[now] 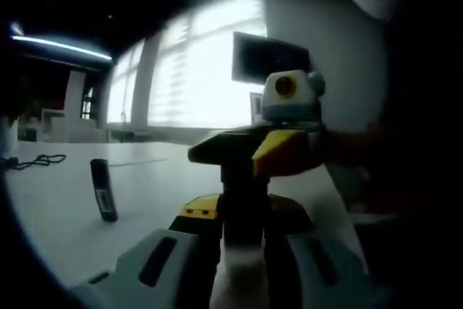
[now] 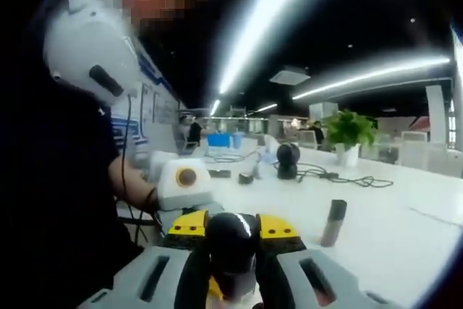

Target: Pick up cosmetic bottle twist off cap place on table pick up cap screw tight cap place on table

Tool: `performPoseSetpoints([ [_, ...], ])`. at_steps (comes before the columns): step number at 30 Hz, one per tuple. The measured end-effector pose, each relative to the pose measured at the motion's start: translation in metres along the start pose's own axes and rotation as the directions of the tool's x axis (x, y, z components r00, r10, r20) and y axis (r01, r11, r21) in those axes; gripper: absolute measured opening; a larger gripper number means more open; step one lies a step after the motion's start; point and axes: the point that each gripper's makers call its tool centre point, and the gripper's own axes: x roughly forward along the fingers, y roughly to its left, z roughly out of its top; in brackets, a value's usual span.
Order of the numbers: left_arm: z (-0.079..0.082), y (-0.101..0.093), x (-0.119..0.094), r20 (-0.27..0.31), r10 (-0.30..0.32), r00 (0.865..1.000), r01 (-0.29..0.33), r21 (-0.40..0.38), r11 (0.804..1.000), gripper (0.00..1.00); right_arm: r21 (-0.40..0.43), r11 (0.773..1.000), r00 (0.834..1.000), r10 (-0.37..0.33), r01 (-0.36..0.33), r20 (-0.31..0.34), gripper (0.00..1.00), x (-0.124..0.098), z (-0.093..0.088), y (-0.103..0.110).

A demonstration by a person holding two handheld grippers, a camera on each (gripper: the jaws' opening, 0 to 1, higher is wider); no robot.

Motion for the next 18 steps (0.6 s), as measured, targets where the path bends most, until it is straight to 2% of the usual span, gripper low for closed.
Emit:
performPoseSetpoints([
  [3, 0.0, -0.001, 0.0, 0.0, -0.003, 1.0, 0.003, -0.001, 1.0, 0.12, -0.006, 0.996, 0.996, 0.093, -0.093, 0.0, 0.17, 0.001, 0.0, 0.004],
  [6, 0.0, 0.0, 0.0, -0.001, -0.005, 1.0, 0.005, -0.01, 1.0, 0.12, 0.0, 0.989, 0.989, 0.15, -0.15, 0.014, 0.17, 0.001, 0.001, 0.004],
  [13, 0.0, -0.001, 0.0, -0.001, -0.014, 1.0, 0.014, 0.0, 1.0, 0.12, -0.015, 0.957, 0.957, 0.29, -0.29, -0.001, 0.17, 0.002, 0.001, 0.011],
  [16, 0.0, -0.002, 0.0, -0.002, -0.022, 1.0, 0.022, -0.007, 1.0, 0.12, -0.017, 0.932, 0.932, 0.362, -0.362, -0.009, 0.17, 0.0, 0.001, 0.017],
  [18, 0.0, -0.004, 0.0, -0.003, -0.031, 1.0, 0.031, -0.013, 0.999, 0.12, -0.018, 0.908, 0.909, 0.417, -0.418, -0.013, 0.17, -0.002, 0.0, 0.021],
])
